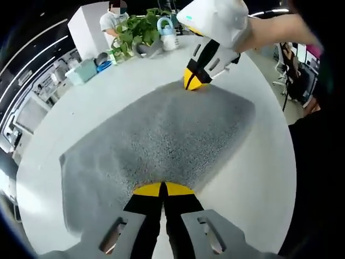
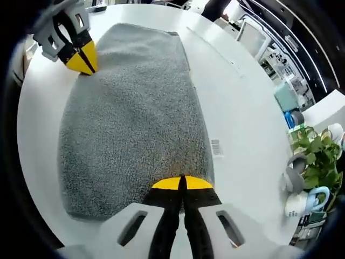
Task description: Fold the towel on the table until its edges align and the towel forms a compact rectangular stack.
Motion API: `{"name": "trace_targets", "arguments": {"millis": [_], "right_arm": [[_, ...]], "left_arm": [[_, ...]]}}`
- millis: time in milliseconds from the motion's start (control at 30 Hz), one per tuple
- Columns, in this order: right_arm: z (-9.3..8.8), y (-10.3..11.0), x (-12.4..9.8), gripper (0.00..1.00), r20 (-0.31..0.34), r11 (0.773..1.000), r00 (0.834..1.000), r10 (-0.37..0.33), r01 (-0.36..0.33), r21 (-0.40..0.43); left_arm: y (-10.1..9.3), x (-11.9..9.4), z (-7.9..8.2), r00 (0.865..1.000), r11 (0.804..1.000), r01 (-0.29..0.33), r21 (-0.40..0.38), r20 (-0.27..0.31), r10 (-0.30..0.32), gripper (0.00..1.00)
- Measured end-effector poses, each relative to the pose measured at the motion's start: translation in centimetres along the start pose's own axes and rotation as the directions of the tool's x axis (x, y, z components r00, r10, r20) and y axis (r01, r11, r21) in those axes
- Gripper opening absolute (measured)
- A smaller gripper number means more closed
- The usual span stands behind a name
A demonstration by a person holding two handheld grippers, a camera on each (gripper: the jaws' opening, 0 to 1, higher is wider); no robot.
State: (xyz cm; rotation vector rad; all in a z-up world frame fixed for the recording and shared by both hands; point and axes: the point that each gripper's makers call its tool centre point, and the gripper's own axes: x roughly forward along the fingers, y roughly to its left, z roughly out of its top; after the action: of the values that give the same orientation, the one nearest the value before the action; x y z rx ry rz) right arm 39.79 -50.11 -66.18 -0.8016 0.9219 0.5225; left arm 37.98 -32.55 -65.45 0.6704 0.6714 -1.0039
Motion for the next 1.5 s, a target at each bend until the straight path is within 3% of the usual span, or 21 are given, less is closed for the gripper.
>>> {"name": "trace_targets", "arguments": {"millis": [233,300,433,600,833,1067,1200,1500], "right_arm": [[-0.1,0.3,-0.2,0.0,0.011,0.998,1.0,0.026,-0.027,0.052],[-0.1,0.6,-0.3,0.0,0.016,0.998,1.0,0.026,-0.026,0.051],[0.0,1.1,-0.5,0.0,0.013,1.0,1.0,0.026,-0.026,0.017],[0.0,1.9,-0.8,0.0,0.023,0.998,0.999,0.033,-0.034,0.047],[0.0,2.3,-1.0,0.0,0.032,0.998,0.999,0.029,-0.031,0.06],[-0.1,2.1,-1.1,0.0,0.053,0.991,0.998,0.025,-0.032,0.128],[-0.2,2.3,-1.2,0.0,0.069,0.985,0.997,0.039,-0.05,0.166],[-0.1,2.8,-1.5,0.0,0.104,0.973,0.993,0.048,-0.07,0.219]], "left_arm": [[0.2,-0.1,-0.2,1.0,0.997,0.008,-0.071,-0.019,-0.009,0.01],[0.3,-0.2,-0.4,0.998,0.999,0.005,-0.05,-0.065,-0.008,0.01],[0.4,-0.1,-0.5,0.995,1.0,-0.004,-0.015,-0.104,0.003,0.01],[1.3,-0.3,-0.9,0.995,0.998,-0.018,-0.052,-0.098,0.013,0.01],[1.1,-0.3,-0.9,0.994,0.999,-0.039,-0.022,-0.102,0.037,0.01],[1.3,-0.3,-0.9,0.996,0.999,-0.035,-0.04,-0.084,0.032,0.01],[1.2,-0.1,-0.8,0.992,0.998,-0.055,0.036,-0.113,0.059,0.01],[1.9,-0.3,-1.1,0.995,0.998,-0.049,-0.049,-0.084,0.045,0.01]]}}
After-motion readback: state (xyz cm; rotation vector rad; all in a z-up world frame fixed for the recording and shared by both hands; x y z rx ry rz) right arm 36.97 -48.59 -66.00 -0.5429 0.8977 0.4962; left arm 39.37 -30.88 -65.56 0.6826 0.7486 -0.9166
